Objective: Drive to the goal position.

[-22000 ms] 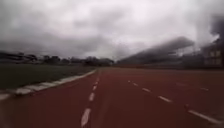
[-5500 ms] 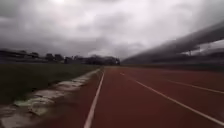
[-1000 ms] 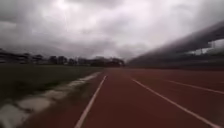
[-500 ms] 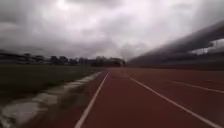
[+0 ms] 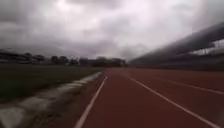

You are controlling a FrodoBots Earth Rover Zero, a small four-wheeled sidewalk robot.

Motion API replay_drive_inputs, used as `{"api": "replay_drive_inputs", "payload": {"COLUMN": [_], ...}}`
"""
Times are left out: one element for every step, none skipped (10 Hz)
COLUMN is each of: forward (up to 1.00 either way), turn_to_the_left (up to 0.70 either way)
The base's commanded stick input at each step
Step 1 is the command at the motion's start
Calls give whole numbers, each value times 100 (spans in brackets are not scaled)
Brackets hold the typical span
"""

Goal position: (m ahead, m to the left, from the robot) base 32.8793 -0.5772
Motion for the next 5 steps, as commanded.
{"api": "replay_drive_inputs", "payload": {"forward": [70,70,70,70,70], "turn_to_the_left": [0,0,0,0,0]}}
